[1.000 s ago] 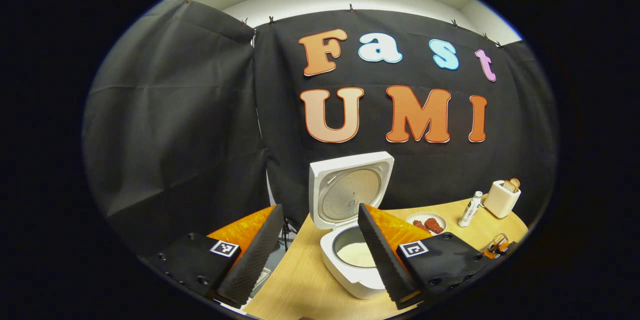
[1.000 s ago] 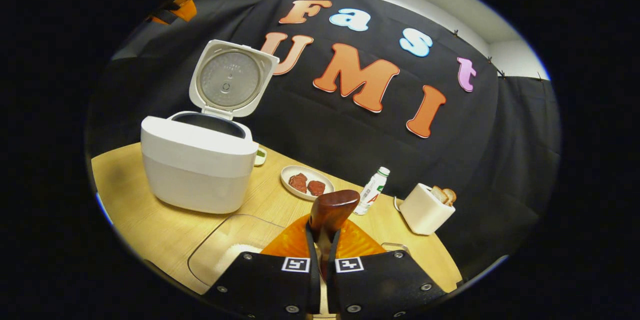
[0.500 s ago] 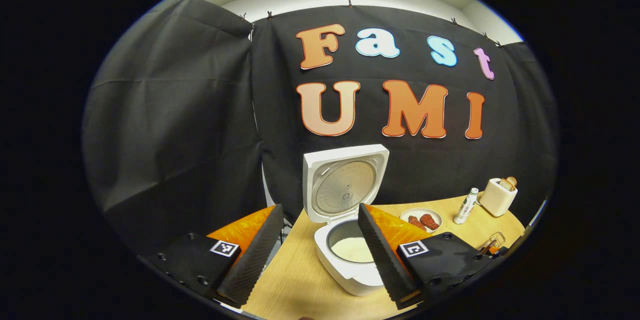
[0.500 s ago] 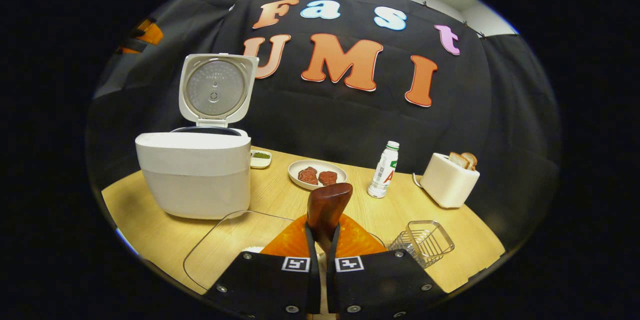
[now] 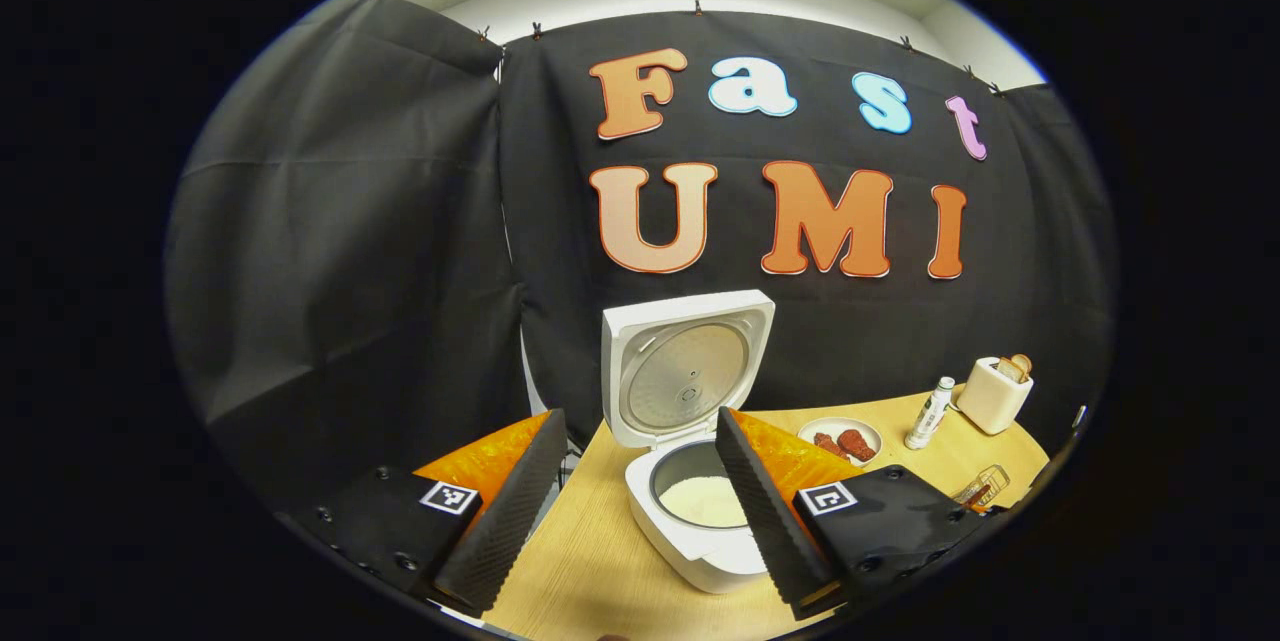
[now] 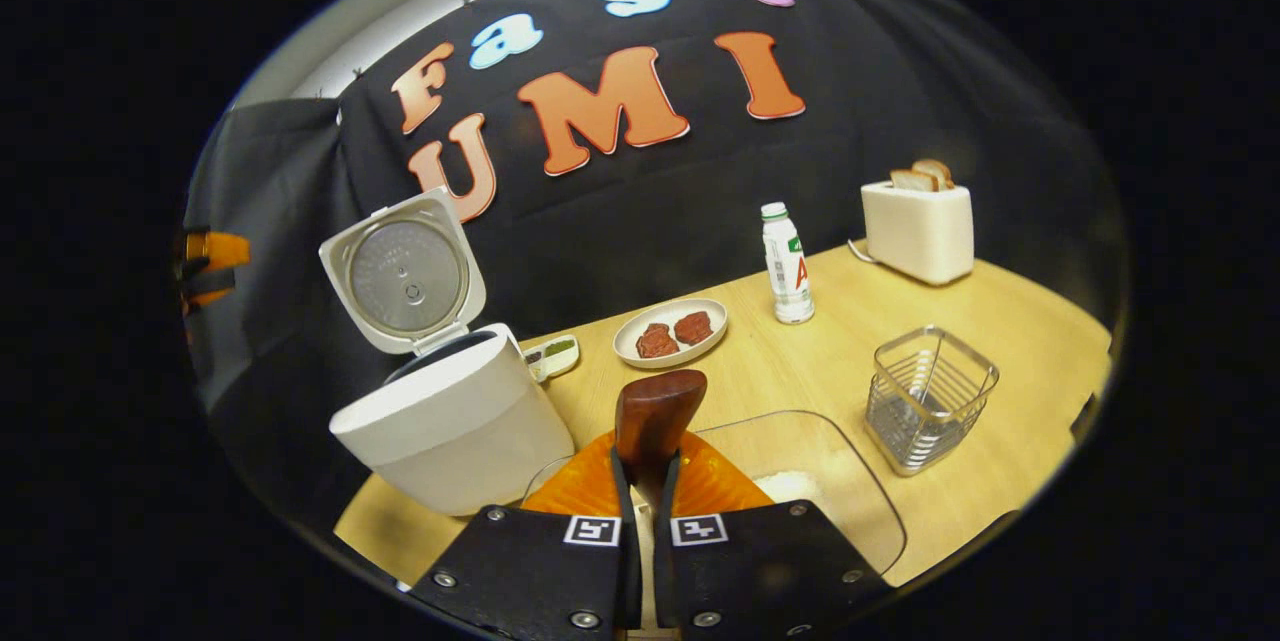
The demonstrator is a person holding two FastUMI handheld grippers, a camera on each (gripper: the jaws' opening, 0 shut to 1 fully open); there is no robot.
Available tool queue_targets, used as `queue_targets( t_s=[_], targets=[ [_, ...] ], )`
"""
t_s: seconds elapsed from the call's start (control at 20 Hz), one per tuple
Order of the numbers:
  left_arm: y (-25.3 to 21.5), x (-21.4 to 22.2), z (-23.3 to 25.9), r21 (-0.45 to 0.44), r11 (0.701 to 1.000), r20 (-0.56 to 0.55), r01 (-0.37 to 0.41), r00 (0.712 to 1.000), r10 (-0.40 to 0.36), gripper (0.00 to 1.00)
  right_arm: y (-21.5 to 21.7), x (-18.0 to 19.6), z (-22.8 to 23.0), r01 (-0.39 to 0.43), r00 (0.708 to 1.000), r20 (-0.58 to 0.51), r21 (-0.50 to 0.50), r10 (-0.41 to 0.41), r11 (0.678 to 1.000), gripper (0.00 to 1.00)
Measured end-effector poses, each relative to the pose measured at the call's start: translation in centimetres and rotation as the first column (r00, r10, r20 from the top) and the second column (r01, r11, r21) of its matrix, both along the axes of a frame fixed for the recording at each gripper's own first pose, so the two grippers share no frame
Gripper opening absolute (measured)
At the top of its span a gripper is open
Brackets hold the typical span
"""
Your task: Close the left gripper, press the button to open the rice cooker; take a wooden spoon from the chopstick holder with the right hand, scoop a spoonful of rice and pour it into the rice cooker, then put the wooden spoon back into the chopstick holder.
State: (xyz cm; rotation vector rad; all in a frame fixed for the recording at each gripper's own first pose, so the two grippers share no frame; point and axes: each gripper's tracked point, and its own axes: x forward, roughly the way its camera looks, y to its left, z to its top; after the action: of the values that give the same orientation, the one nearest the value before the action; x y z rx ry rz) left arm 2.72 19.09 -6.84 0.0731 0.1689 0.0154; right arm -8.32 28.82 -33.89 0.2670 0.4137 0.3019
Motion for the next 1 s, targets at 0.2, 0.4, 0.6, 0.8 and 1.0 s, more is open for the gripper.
queue_targets(
  t_s=[0.2, 0.4, 0.6, 0.8, 1.0],
  targets=[
    [-0.3, 0.1, 0.0, -0.011, 1.0, -0.001, 0.006, 1.0, -0.006, 1.0, -0.8, 0.2, -1.0, 0.092, 0.991, -0.112, 0.166, -0.073, 0.982, 0.04],
    [-0.4, 0.0, -0.3, -0.014, 1.0, -0.008, 0.01, 1.0, -0.01, 1.0, -3.0, 0.6, -2.7, 0.256, 0.949, -0.268, 0.361, -0.164, 0.897, 0.04],
    [-0.8, -0.1, -0.5, -0.02, 1.0, -0.016, 0.016, 1.0, -0.016, 1.0, -3.3, 0.4, -3.1, 0.336, 0.917, -0.362, 0.47, -0.169, 0.816, 0.04],
    [-0.7, 0.2, -0.3, -0.011, 1.0, -0.011, 0.018, 1.0, -0.018, 1.0, -4.6, 0.3, -3.0, 0.382, 0.897, -0.406, 0.507, -0.176, 0.773, 0.04],
    [-0.3, 0.2, 0.1, -0.019, 1.0, 0.0, 0.01, 1.0, -0.01, 1.0, -6.1, 0.5, -1.6, 0.412, 0.888, -0.416, 0.529, -0.197, 0.742, 0.04]
  ],
)
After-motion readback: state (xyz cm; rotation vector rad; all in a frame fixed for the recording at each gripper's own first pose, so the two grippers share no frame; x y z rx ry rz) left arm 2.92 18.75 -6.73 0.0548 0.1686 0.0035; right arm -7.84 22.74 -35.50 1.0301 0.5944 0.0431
